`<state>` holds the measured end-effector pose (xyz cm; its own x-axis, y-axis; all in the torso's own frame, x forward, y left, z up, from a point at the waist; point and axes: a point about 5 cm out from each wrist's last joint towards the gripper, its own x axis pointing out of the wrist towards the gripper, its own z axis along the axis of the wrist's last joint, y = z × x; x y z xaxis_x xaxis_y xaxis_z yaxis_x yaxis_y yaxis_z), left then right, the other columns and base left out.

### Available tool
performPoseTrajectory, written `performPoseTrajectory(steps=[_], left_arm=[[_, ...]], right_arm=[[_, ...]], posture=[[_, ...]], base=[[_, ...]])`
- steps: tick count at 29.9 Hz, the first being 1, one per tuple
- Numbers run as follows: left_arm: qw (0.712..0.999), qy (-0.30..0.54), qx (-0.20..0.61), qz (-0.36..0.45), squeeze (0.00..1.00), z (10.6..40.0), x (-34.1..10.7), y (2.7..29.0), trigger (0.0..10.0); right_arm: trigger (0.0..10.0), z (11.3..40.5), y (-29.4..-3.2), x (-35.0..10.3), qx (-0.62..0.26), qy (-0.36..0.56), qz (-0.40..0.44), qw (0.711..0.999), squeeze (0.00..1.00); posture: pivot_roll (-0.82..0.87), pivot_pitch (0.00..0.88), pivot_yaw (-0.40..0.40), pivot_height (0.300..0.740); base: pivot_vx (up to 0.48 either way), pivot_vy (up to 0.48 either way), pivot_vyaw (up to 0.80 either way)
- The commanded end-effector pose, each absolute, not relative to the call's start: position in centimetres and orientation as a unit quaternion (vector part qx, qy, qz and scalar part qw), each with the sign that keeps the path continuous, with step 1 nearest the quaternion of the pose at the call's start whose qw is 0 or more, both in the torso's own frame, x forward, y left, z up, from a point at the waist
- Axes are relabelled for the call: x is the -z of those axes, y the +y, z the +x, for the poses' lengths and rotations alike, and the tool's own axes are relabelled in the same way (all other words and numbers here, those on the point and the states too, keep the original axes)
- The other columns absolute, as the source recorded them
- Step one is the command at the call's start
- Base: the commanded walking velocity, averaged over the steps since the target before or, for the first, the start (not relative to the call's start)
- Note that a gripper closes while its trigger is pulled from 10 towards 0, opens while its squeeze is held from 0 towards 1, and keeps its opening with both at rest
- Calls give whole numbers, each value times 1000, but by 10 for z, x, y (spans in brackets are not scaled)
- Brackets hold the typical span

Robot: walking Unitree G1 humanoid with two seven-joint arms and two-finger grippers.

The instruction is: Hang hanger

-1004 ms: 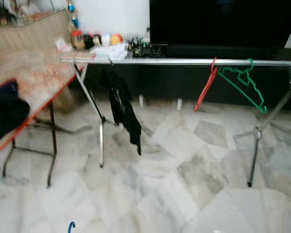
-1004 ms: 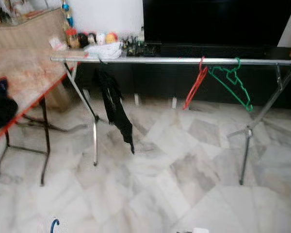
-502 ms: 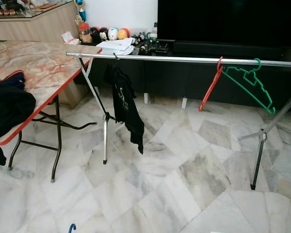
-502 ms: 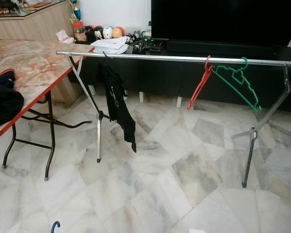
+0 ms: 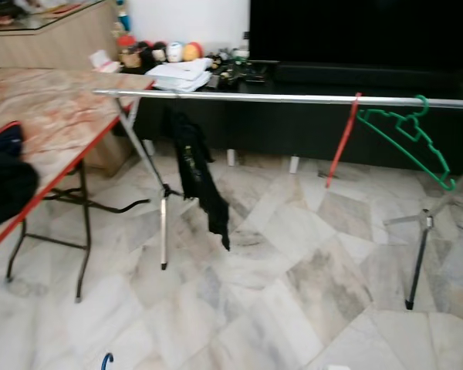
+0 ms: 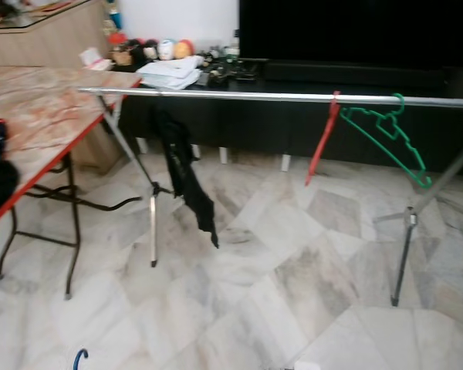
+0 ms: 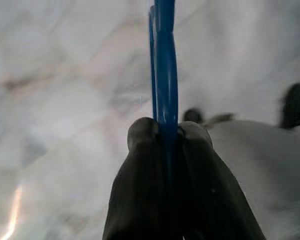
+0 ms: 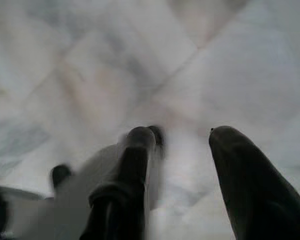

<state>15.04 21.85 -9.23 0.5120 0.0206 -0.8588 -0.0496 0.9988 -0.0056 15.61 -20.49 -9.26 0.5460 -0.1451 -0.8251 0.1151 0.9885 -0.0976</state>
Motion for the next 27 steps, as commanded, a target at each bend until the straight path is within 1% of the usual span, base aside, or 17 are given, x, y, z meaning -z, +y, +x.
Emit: performPoseTrajectory(steps=[1,4,18,27], left_arm=[[858,512,-38,2,0,137,93,237,10000],[859,511,-38,2,0,137,93,237,10000],[858,512,-36,3,0,137,94,236,10000],[859,511,-35,0,0,137,94,235,10000]], right_arm=[[10000,159,-189,94,61,468,-2,882,0],[10000,159,-189,94,62,470,-4,881,0],[10000,159,-189,94,58,470,-4,881,0],[10000,160,-190,93,52,465,-10,884,0]], posture=[[-12,88,92,740],[-12,88,92,740],[-12,77,92,740],[-18,73,80,740]], base=[[322,0,0],[322,0,-600],[325,0,-788],[325,0,0]])
